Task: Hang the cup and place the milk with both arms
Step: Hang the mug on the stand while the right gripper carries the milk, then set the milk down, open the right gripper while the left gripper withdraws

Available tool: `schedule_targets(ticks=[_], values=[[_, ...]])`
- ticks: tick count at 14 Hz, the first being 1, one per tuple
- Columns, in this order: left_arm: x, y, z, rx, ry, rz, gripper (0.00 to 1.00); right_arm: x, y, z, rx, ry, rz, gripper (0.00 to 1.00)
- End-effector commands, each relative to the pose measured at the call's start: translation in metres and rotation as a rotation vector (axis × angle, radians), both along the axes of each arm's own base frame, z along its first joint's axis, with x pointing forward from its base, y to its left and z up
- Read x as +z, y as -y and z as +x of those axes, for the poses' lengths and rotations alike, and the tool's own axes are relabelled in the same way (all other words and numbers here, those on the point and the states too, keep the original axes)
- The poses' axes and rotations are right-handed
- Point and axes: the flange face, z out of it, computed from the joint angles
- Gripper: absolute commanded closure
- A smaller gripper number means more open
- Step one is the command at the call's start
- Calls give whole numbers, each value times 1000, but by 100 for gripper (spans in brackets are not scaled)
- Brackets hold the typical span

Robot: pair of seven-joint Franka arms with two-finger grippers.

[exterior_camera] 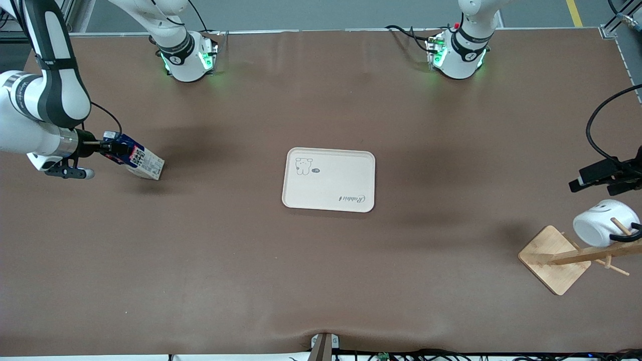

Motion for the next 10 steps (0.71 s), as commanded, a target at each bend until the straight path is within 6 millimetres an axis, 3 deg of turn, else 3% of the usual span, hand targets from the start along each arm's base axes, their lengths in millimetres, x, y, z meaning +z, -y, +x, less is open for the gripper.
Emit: schedule_targets(ticks=[1, 4, 8, 10], values=[[20, 18, -18, 25, -22, 42, 0, 7, -5, -1, -13, -18, 19, 0], [28, 38, -28, 39, -49, 100, 0, 16, -11, 2, -20, -32, 48, 0], [37, 48, -38, 73, -70, 116, 0, 20, -16, 4, -8, -37, 50, 0], [38, 54, -40, 62, -74, 126, 0, 48, -20, 16, 11, -57, 60, 0]])
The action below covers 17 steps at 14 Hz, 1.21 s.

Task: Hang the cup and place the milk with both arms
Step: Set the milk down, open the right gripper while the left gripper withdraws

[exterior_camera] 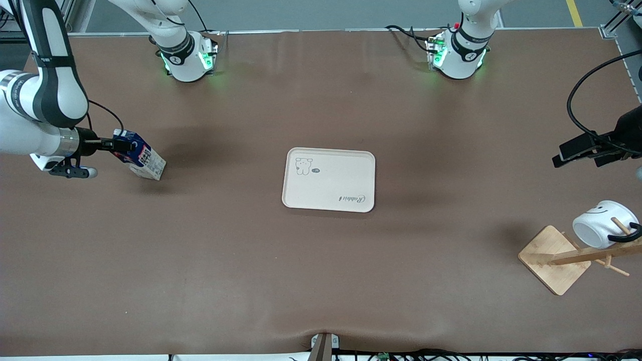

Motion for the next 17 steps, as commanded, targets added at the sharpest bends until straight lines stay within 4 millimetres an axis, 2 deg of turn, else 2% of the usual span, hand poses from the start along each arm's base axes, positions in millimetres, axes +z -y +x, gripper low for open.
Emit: schedule_targets(ticks=[1, 2, 4, 6, 7, 9, 10, 13, 15, 16, 17], values=[[6, 3, -8, -3, 0, 71, 0, 50, -13, 20, 34, -12, 20, 0], [6, 12, -8, -30, 5, 107, 0, 70, -19, 27, 54, -23, 25, 0], [7, 14, -8, -47, 15, 170, 0, 104, -29, 44, 100, -37, 22, 0], [8, 20, -10, -66, 12, 165, 0, 114, -27, 55, 107, -62, 26, 0], [6, 28, -13, -91, -10, 170, 0, 127, -25, 62, 106, -33, 18, 0], [11, 38, -21, -84, -19, 216, 0, 175, -29, 78, 123, 46, -7, 0], [14, 37, -25, -75, -24, 225, 0, 196, -27, 80, 124, 51, -13, 0], [11, 63, -42, -107, -51, 254, 0, 252, -28, 80, 135, 95, -31, 0], [11, 64, -52, -104, -51, 257, 0, 300, -48, 76, 173, 163, -34, 0], [12, 63, -57, -102, -33, 242, 0, 310, -61, 75, 195, 183, -33, 0], [10, 60, -64, -96, -17, 223, 0, 329, -81, 66, 215, 217, -38, 0]])
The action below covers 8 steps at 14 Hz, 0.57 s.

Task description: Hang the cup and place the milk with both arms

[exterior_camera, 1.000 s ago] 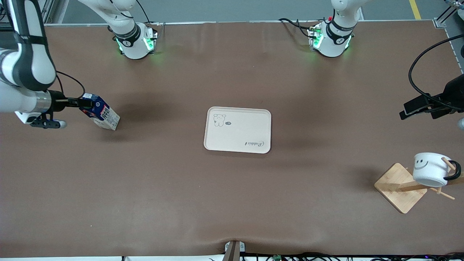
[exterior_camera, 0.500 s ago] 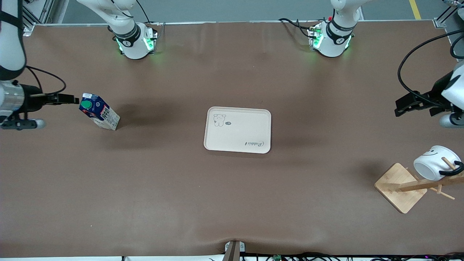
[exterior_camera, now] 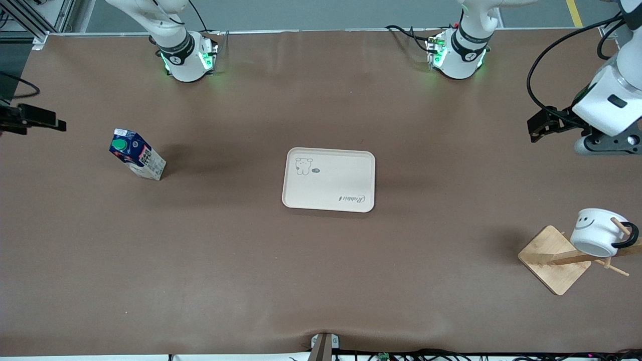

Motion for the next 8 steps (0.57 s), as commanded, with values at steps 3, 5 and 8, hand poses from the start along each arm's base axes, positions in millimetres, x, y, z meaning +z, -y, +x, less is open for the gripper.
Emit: schedule_targets(ticks=[3, 5, 8], values=[[-2, -10, -38, 2, 65, -38, 0, 62, -69, -38, -134, 31, -75, 0], [1, -10, -48, -4, 94, -59, 0, 81, -66, -55, -179, 54, -82, 0], [6, -12, -53, -5, 101, -80, 0, 64, -56, -66, -203, 16, -90, 0]])
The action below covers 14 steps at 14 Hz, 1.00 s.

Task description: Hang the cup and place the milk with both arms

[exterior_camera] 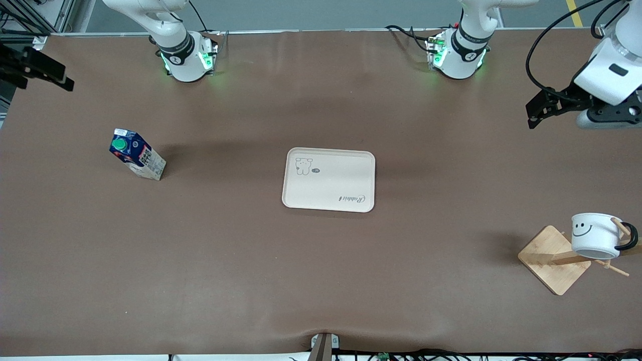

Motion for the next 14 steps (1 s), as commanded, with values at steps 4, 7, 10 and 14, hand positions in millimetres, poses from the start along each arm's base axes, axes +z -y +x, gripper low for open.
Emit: schedule_targets(ticks=[4, 7, 10, 14], values=[[3, -7, -10, 1, 13, -51, 0, -23, 27, -12, -75, -18, -13, 0], [2, -4, -12, 8, 9, -50, 0, -24, 36, -11, -85, -10, -12, 0], [4, 0, -16, 6, 8, -55, 0, -24, 37, -10, -28, -1, -6, 0], [6, -5, -19, 21, 7, -75, 0, -24, 38, -8, -20, 12, -24, 0]])
